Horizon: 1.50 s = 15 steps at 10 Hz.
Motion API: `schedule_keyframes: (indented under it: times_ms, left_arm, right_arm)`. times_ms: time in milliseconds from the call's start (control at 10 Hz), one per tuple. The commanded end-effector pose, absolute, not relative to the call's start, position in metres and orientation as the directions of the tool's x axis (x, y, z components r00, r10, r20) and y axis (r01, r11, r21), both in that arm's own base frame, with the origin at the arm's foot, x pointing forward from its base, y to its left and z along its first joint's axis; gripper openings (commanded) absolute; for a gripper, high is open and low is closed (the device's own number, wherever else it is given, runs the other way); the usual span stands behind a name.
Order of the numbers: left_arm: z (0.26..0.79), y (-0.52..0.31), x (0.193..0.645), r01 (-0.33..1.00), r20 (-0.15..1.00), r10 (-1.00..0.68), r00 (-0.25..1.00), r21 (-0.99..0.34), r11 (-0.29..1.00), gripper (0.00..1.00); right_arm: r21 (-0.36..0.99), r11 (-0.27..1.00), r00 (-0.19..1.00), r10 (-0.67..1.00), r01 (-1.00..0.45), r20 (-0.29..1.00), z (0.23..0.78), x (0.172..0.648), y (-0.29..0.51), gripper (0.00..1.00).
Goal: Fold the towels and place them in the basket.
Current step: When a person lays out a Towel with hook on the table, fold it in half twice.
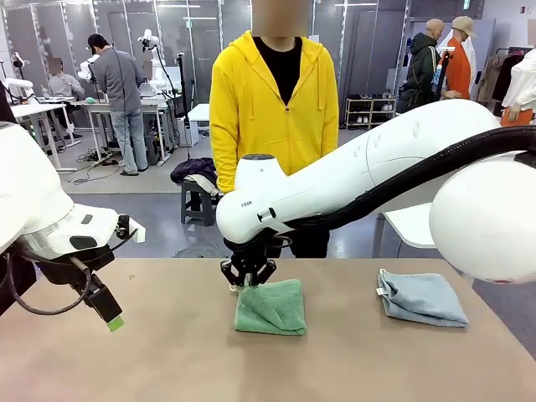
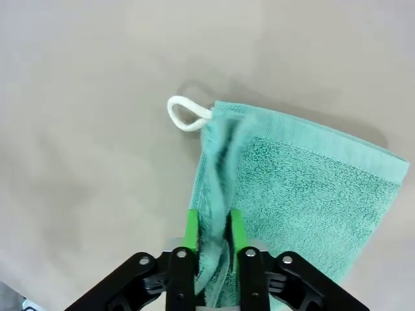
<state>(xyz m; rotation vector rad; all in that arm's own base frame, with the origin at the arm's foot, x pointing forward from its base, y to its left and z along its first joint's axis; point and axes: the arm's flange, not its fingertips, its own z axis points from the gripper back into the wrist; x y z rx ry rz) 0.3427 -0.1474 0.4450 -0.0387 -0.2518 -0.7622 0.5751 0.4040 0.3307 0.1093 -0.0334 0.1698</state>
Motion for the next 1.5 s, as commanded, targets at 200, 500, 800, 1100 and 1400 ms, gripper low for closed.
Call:
schedule_keyframes:
  times_ms: [200, 500, 800, 1100, 1400]
  left_arm:
    - [0.444, -0.148, 0.345, 0.688, 0.246, -0.68, 0.69, 0.065, 0.722, 1.0]
    - [0.444, -0.148, 0.345, 0.688, 0.246, -0.68, 0.69, 0.065, 0.722, 1.0]
    - [0.444, -0.148, 0.345, 0.688, 0.246, -0.68, 0.69, 0.065, 0.722, 1.0]
    - [0.444, -0.148, 0.345, 0.688, 0.246, -0.68, 0.69, 0.065, 0.722, 1.0]
    - [0.444, -0.148, 0.345, 0.688, 0.246, -0.68, 0.69, 0.065, 0.722, 1.0]
  right_arm:
    - [0.125, 0.979, 0.986, 0.155, -0.162, 0.057, 0.337, 0.569, 0.402, 1.0]
    - [0.138, 0.978, 0.986, 0.15, -0.158, 0.067, 0.341, 0.565, 0.4, 1.0]
    - [0.143, 0.978, 0.987, 0.146, -0.154, 0.069, 0.344, 0.568, 0.395, 1.0]
    - [0.127, 0.978, 0.986, 0.159, -0.165, 0.058, 0.343, 0.574, 0.406, 1.0]
    - [0.127, 0.978, 0.986, 0.159, -0.165, 0.058, 0.343, 0.574, 0.406, 1.0]
